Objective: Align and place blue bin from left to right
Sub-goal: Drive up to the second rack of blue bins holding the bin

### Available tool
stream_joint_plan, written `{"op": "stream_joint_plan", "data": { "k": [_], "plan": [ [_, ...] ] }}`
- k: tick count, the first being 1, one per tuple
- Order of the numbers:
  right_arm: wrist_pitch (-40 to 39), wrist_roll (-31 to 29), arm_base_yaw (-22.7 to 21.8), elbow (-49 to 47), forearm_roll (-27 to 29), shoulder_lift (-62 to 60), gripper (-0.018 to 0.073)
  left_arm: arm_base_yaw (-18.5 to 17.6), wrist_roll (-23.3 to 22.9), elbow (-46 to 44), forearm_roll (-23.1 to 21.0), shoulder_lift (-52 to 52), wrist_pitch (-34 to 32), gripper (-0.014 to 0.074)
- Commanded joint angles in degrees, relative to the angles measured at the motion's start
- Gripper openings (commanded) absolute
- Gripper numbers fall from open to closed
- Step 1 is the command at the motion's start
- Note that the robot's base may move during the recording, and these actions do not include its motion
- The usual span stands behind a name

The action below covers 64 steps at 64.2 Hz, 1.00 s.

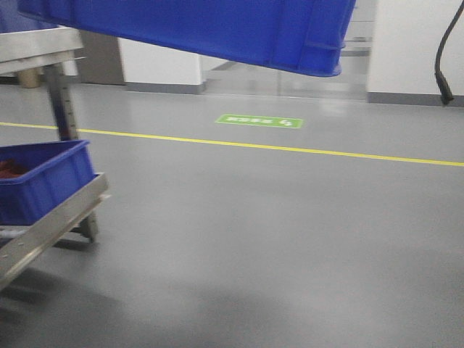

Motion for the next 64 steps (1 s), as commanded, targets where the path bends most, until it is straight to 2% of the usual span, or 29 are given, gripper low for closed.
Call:
{"op": "stream_joint_plan", "data": {
  "k": [1,64],
  "plan": [
    [-4.6,-2.1,1.1,-0.7,4.5,-1.5,-0.0152,-0.5,0.3,-0.7,-3.0,0.2,-7.5,-0.0111],
    [-5.0,-2.1,1.1,-0.7,4.5,-1.5,-0.0152,-0.5,0.3,-0.7,-3.0,0.8,-8.9,-0.0111]
  ]
}}
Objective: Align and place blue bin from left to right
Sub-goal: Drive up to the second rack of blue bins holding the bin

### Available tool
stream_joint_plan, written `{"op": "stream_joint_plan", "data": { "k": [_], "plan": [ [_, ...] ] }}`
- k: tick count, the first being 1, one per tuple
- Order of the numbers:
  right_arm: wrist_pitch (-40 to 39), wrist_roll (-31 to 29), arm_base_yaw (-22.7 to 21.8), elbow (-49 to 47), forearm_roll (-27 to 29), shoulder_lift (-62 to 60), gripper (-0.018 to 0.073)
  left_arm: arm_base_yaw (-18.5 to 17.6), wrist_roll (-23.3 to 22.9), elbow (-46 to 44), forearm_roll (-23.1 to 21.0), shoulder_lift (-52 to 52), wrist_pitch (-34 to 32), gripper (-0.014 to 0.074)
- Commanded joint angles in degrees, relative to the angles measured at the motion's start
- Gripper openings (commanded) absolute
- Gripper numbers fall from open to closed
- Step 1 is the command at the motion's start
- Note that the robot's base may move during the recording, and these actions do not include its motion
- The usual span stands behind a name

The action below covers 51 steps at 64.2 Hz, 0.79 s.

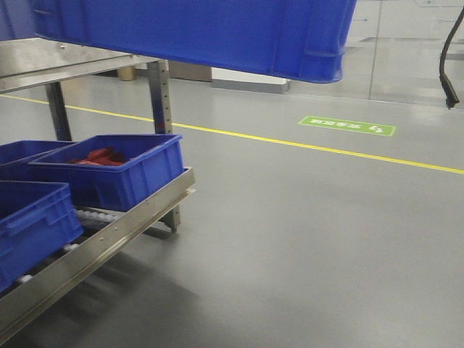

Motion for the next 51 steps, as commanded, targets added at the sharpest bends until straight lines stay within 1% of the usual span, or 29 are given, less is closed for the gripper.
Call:
{"op": "stream_joint_plan", "data": {
  "k": [1,51],
  "plan": [
    [-4.6,-2.2,1.2,-0.7,4.7,-1.9,-0.0152,-0.8,-0.4,-0.7,-2.9,-0.9,-7.3,-0.0111],
    [-4.6,-2.2,1.2,-0.7,4.7,-1.9,-0.0152,-0.8,-0.4,-0.7,-2.9,-0.9,-7.4,-0.0111]
  ]
}}
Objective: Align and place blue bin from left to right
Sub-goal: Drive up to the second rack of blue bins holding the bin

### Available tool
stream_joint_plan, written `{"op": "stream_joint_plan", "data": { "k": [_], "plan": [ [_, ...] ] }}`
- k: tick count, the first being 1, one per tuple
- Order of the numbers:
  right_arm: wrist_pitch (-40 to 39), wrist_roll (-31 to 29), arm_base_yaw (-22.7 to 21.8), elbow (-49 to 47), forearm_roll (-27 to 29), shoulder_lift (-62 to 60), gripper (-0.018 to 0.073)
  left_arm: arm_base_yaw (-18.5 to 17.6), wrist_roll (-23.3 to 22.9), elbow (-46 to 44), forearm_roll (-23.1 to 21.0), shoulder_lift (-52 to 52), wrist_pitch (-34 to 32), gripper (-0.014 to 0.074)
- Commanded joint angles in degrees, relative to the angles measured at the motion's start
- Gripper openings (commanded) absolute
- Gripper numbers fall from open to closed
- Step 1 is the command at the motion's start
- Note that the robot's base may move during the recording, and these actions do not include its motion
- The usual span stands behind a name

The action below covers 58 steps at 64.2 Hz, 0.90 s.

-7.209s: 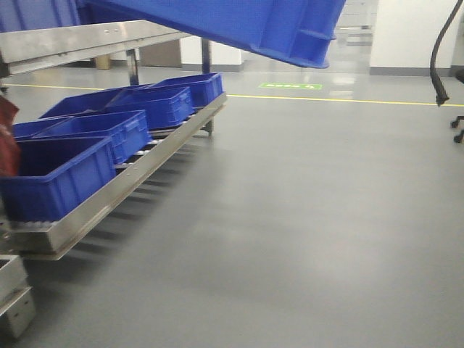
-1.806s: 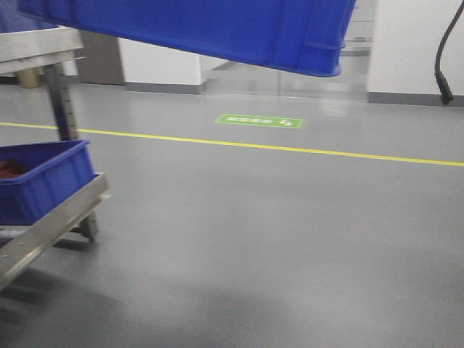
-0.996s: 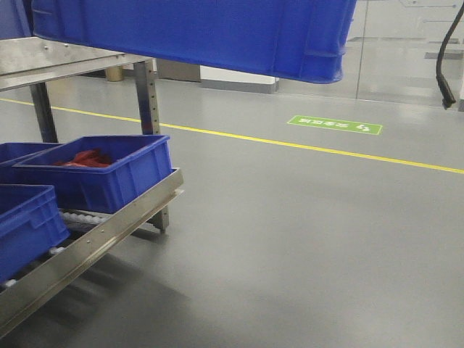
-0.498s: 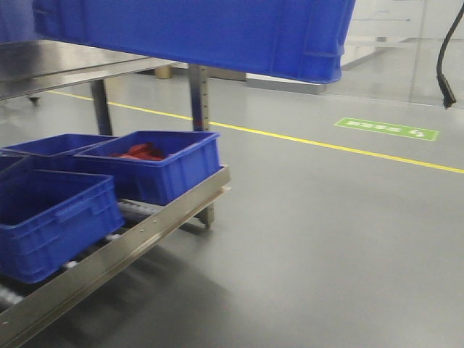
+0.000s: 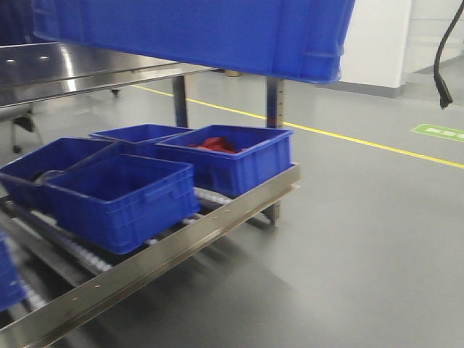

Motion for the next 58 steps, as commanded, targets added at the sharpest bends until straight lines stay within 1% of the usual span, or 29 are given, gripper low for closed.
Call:
{"op": "stream_joint_plan", "data": {
  "k": [1,58],
  "plan": [
    [-4.6,-2.1,1.2,-0.7,4.7,-1.9,-0.0152,-0.8,-0.4,-0.7,-2.9,-0.9,-7.5,-0.0111],
    [-4.6,-2.1,1.2,-0.7,4.7,-1.9,-0.0152,-0.8,-0.4,-0.7,-2.9,-0.9,-7.5,-0.0111]
  ]
}}
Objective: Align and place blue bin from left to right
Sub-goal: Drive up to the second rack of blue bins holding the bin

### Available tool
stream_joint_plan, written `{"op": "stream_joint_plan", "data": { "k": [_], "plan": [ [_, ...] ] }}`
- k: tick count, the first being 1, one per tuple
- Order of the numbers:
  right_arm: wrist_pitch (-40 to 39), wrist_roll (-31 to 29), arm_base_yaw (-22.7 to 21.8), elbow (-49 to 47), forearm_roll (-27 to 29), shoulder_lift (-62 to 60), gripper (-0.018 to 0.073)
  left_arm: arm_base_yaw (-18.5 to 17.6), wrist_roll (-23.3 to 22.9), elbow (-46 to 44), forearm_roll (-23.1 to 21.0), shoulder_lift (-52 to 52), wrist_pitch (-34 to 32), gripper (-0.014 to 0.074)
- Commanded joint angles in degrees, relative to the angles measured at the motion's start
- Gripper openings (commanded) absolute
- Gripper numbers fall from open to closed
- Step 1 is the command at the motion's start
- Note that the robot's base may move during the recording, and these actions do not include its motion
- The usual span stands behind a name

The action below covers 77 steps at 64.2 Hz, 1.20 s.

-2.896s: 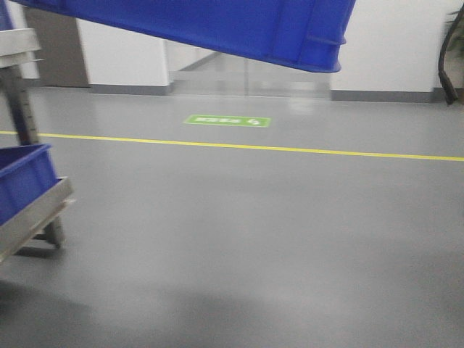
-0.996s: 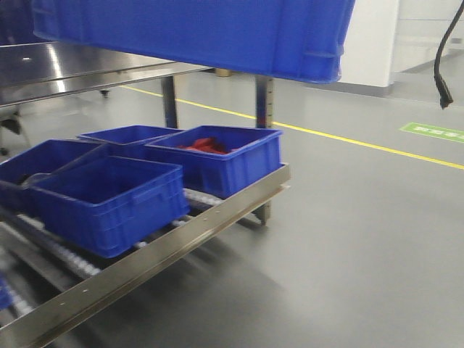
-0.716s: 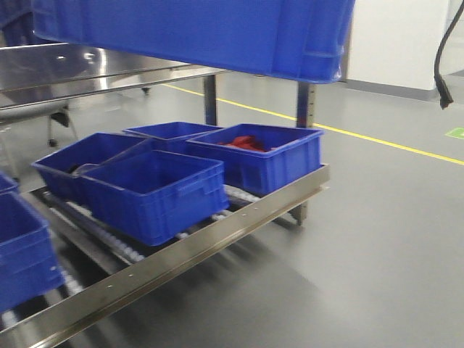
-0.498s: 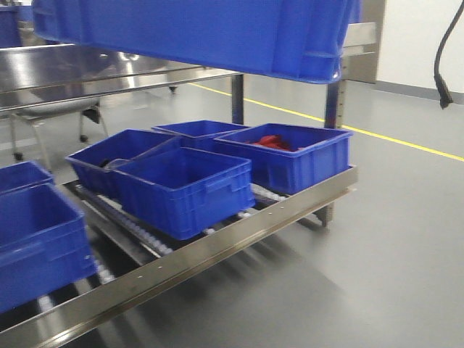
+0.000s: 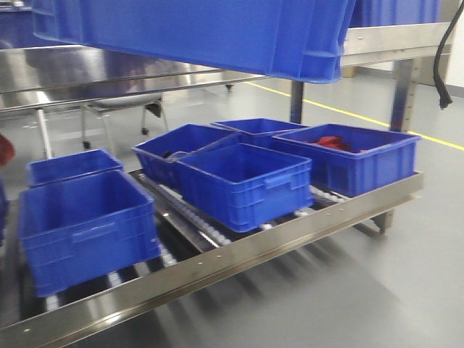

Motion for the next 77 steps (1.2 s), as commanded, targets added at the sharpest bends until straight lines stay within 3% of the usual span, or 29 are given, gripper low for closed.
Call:
{"op": "stream_joint_plan", "data": {
  "k": [1,77],
  "plan": [
    [-4.6,-2.1,1.2,-0.7,4.7,-1.9,-0.0152,-0.8,-0.4,-0.8,-2.9,-0.9,-7.5,-0.0111],
    [-4.6,-2.1,1.2,-0.7,4.7,-1.9,-0.0152,-0.8,-0.4,-0.8,-2.9,-0.9,-7.5,-0.0111]
  ]
}}
